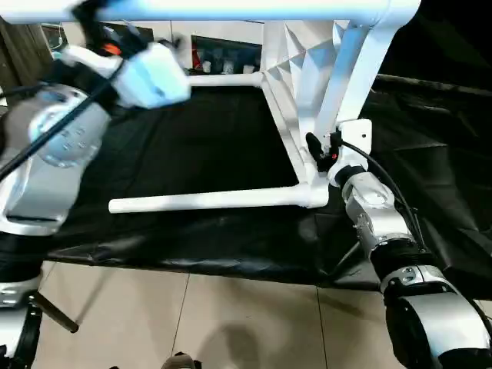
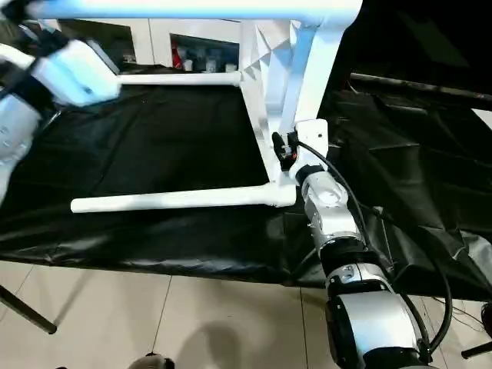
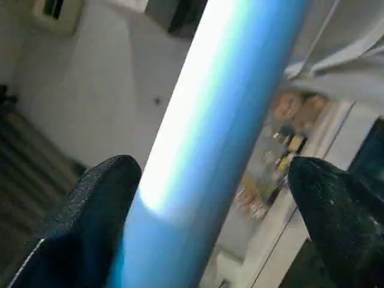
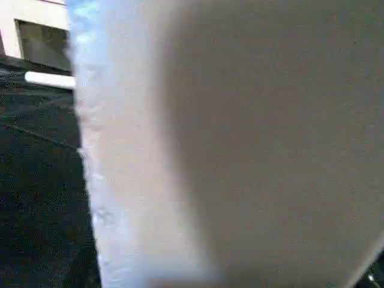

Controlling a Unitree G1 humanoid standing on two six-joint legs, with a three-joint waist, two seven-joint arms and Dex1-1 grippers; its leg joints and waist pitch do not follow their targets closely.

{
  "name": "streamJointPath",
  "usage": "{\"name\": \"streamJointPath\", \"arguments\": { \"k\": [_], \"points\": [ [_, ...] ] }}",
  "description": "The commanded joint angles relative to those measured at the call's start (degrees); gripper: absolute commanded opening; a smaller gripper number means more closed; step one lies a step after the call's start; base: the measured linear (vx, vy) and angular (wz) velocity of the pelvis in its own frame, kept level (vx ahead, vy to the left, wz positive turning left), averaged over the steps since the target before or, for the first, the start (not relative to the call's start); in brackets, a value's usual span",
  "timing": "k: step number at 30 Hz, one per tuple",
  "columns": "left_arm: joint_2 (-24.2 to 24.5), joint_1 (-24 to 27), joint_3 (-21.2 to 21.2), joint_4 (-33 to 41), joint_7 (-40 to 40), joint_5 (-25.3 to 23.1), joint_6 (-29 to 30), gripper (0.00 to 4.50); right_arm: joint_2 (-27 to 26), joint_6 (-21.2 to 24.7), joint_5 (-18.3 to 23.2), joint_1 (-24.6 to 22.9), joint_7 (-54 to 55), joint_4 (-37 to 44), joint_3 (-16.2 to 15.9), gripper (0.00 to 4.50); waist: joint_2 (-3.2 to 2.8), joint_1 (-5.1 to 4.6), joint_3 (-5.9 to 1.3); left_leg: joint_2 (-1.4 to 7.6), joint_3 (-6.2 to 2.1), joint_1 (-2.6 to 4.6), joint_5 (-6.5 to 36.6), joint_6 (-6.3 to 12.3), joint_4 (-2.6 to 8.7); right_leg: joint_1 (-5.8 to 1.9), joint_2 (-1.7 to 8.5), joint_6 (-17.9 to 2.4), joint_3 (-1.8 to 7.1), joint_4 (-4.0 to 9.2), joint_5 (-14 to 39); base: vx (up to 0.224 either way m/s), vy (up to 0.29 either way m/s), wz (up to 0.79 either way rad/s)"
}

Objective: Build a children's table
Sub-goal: Flip table

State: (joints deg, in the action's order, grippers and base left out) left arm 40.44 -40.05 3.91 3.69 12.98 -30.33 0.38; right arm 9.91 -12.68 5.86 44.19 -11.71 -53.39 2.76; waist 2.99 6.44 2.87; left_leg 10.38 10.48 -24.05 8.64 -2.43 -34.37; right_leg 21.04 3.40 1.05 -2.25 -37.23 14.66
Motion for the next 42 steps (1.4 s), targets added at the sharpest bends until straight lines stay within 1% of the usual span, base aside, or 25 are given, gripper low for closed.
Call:
{"name": "streamJointPath", "arguments": {
  "k": [1,2,4,6,9,12,14,16,18,19,20,21,22,23,25,26,27,29,31,33,35,37,39,40,42],
  "points": [
    [-0.6,-0.6,-0.2,0.4,-0.1,0.2,0.7,4.34,0.7,-1.0,-1.2,1.1,-0.9,-0.5,0.0,2.0,-1.45,0.06,-4.22,2.94,-1.19,2.8,8.3,-2.93,3.61,-1.07,4.27,-11.8,1.84,2.87,-8.5,0.0,0.0,0.0],
    [-1.0,-0.5,-0.3,0.6,-0.1,0.6,0.9,4.18,0.8,-1.1,-1.4,1.2,-0.9,-0.5,-0.1,2.0,-1.44,0.05,-4.22,2.95,-1.2,2.8,8.3,-2.96,3.62,-1.05,4.23,-11.9,1.83,2.83,-8.6,0.0,0.0,0.0],
    [-1.8,-0.2,-0.2,1.3,0.4,1.4,1.5,4.14,1.0,-1.4,-1.7,1.3,-1.0,-0.4,-0.4,2.0,-1.41,0.07,-4.21,2.93,-1.19,2.77,8.4,-2.91,3.62,-1.08,4.28,-12.0,1.84,2.85,-8.7,0.0,0.0,0.0],
    [-2.9,0.2,-0.1,1.6,1.7,3.2,2.1,3.79,1.2,-1.5,-1.9,1.7,-1.1,-0.4,-0.5,2.0,-1.34,0.1,-4.19,2.92,-1.18,2.74,8.3,-2.86,3.62,-1.08,4.27,-12.1,1.84,2.85,-8.7,0.0,0.0,0.0],
    [-4.0,0.5,-0.2,1.8,1.5,3.1,2.7,3.68,1.9,-1.7,-2.3,2.2,-1.4,0.1,-0.7,2.0,-1.22,0.15,-4.18,2.89,-1.15,2.67,8.4,-2.5,3.6,-1.14,4.33,-11.9,1.9,2.94,-8.2,0.0,0.0,0.0],
    [-4.4,0.6,-0.3,1.8,1.5,3.2,3.0,3.36,2.7,-2.0,-2.8,2.5,-1.7,0.6,-0.9,2.0,-1.38,0.22,-4.22,2.92,-1.17,2.7,7.9,-2.24,3.52,-1.14,4.27,-11.8,1.89,2.93,-8.7,0.0,0.0,0.0],
    [-4.7,0.6,-0.5,1.9,1.6,3.6,3.3,3.33,3.0,-2.1,-3.1,2.5,-1.9,0.9,-1.1,2.0,-1.28,0.25,-4.23,2.91,-1.13,2.7,7.9,-2.09,3.48,-1.18,4.26,-11.9,1.88,2.93,-8.8,0.0,0.0,0.0],
    [-4.8,0.7,-0.7,2.0,1.7,3.9,3.7,3.02,3.3,-2.2,-3.3,2.5,-2.1,1.3,-1.2,2.0,-1.2,0.3,-4.21,2.86,-1.1,2.59,7.5,-1.8,3.43,-1.23,4.29,-12.0,1.91,2.9,-9.0,0.0,0.0,0.0],
    [-6.2,0.5,-3.2,1.8,0.9,5.8,6.0,2.91,5.5,-2.2,-4.2,3.0,-2.9,3.1,-1.3,2.0,-1.28,0.37,-4.19,2.86,-1.08,2.6,7.3,-1.65,3.4,-1.21,4.31,-12.1,1.9,2.93,-8.8,0.0,0.0,0.0],
    [-6.2,0.5,-3.2,1.8,0.9,5.8,6.0,2.83,5.5,-2.2,-4.2,3.0,-2.9,3.1,-1.3,2.0,-1.16,0.39,-4.16,2.87,-1.04,2.6,7.3,-1.52,3.36,-1.21,4.22,-12.1,1.89,2.94,-8.5,0.0,0.0,0.0],
    [-8.0,0.4,-5.7,1.7,0.3,8.7,8.2,2.75,7.1,-1.7,-4.4,3.7,-3.4,4.8,-1.1,2.0,-1.12,0.46,-4.23,2.86,-0.99,2.64,7.1,-1.41,3.3,-1.23,4.23,-12.2,1.89,2.89,-8.6,0.0,0.0,0.0],
    [-10.7,-0.1,-8.5,1.9,-0.7,12.2,11.2,2.7,8.6,-1.7,-4.5,4.6,-3.3,6.1,-0.5,2.0,-0.91,0.78,-4.23,2.68,-0.8,2.46,5.2,-0.35,3.0,-1.36,4.19,-12.6,1.92,2.77,-10.2,0.0,0.0,0.0],
    [-10.7,-0.1,-8.5,1.9,-0.7,12.2,11.2,2.68,8.6,-1.7,-4.5,4.6,-3.3,6.1,-0.5,2.0,-0.77,0.77,-4.36,2.6,-0.67,2.31,4.3,0.2,2.87,-1.52,4.19,-12.8,1.99,2.6,-11.1,0.0,0.0,0.0],
    [-11.8,-0.6,-9.7,2.0,-1.1,13.5,12.4,2.68,9.2,-1.7,-4.3,5.2,-3.3,6.8,-0.1,2.0,-0.75,0.93,-4.52,2.28,-0.49,1.91,2.0,1.7,2.47,-1.57,4.02,-12.9,2.06,2.28,-13.6,0.0,0.0,0.0],
    [-12.8,-1.2,-10.9,1.9,-1.6,14.8,13.7,2.68,10.5,-1.6,-3.7,6.7,-3.4,8.1,0.7,2.0,-0.76,1.41,-4.69,2.04,-0.23,1.57,-0.7,3.95,1.85,-1.25,3.85,-12.5,2.17,1.89,-16.7,0.0,0.0,0.0],
    [-13.0,-1.2,-11.2,1.8,-1.6,15.3,14.0,2.68,10.9,-1.5,-3.5,7.3,-3.5,8.5,1.1,1.99,-0.92,1.49,-4.51,2.02,-0.2,1.34,-0.3,4.44,1.84,-1.07,3.8,-12.4,2.1,1.97,-15.9,0.0,0.0,0.0],
    [-13.4,-1.3,-11.5,1.7,-1.7,15.8,14.3,2.68,11.5,-1.5,-3.2,8.1,-3.5,8.9,1.4,1.99,-1.15,1.64,-4.51,2.1,-0.19,1.46,0.4,4.39,1.81,-0.9,3.81,-12.3,2.11,2.06,-15.1,0.0,0.0,0.0],
    [-15.7,-2.1,-13.5,1.6,-2.5,18.0,16.3,2.67,13.6,-1.5,-2.8,11.3,-3.4,10.1,2.4,1.98,-1.14,1.7,-4.38,2.4,-0.23,1.71,3.0,3.79,1.94,-0.65,3.7,-12.3,2.06,2.31,-11.4,0.0,0.0,0.0],
    [-18.2,-3.0,-15.7,1.6,-3.5,19.9,18.7,2.65,15.3,-1.7,-2.8,14.4,-3.8,10.5,2.6,1.98,-1.34,1.73,-4.37,2.54,-0.24,1.84,3.3,3.41,1.94,-0.45,3.61,-12.5,2.02,2.3,-10.5,0.0,0.0,0.0],
    [-18.7,-3.2,-16.2,1.6,-3.9,20.1,19.2,2.65,15.6,-1.8,-2.7,15.2,-4.4,10.5,2.5,1.98,-1.27,1.74,-4.29,2.5,-0.23,1.67,3.9,3.29,1.95,-0.48,3.62,-12.4,1.98,2.32,-9.8,0.0,0.0,0.0],
    [-19.8,-3.3,-17.0,1.5,-4.5,20.6,20.1,2.64,16.7,-1.3,-2.2,17.5,-8.9,10.8,1.6,1.98,-1.29,1.72,-4.28,2.58,-0.32,1.71,4.7,3.18,1.94,-0.45,3.63,-12.2,1.94,2.4,-9.5,0.0,0.0,0.0],
    [-20.1,-3.1,-17.0,1.7,-4.8,20.3,20.6,2.63,17.6,-0.7,-2.1,19.3,-13.4,11.4,0.3,2.51,-1.17,1.68,-4.21,2.57,-0.32,1.57,4.7,3.31,1.93,-0.44,3.68,-12.3,1.95,2.44,-9.6,0.0,0.0,0.0],
    [-20.1,-3.0,-16.9,1.9,-5.1,19.9,20.8,2.62,18.0,-0.3,-2.3,20.1,-15.6,11.6,-0.7,2.66,-1.0,1.7,-4.31,2.58,-0.37,1.32,3.4,4.27,1.67,-0.5,3.72,-12.5,1.91,2.22,-11.3,0.0,0.0,0.0],
    [-20.0,-3.0,-16.8,1.9,-4.9,19.8,20.7,2.61,18.1,-0.4,-2.6,20.3,-15.9,11.5,-1.0,2.74,-0.75,1.66,-4.29,2.6,-0.34,1.27,3.0,4.47,1.65,-0.47,3.71,-12.6,1.9,2.2,-11.5,0.0,0.0,0.0],
    [-20.1,-3.0,-16.7,2.2,-4.7,19.2,21.2,2.57,18.0,-0.4,-2.9,20.9,-16.7,11.3,-1.8,2.98,-1.0,1.77,-4.37,2.74,-0.32,1.33,2.1,4.88,1.42,-0.16,3.73,-13.3,1.81,2.05,-11.7,0.0,0.0,0.0]
  ]
}}
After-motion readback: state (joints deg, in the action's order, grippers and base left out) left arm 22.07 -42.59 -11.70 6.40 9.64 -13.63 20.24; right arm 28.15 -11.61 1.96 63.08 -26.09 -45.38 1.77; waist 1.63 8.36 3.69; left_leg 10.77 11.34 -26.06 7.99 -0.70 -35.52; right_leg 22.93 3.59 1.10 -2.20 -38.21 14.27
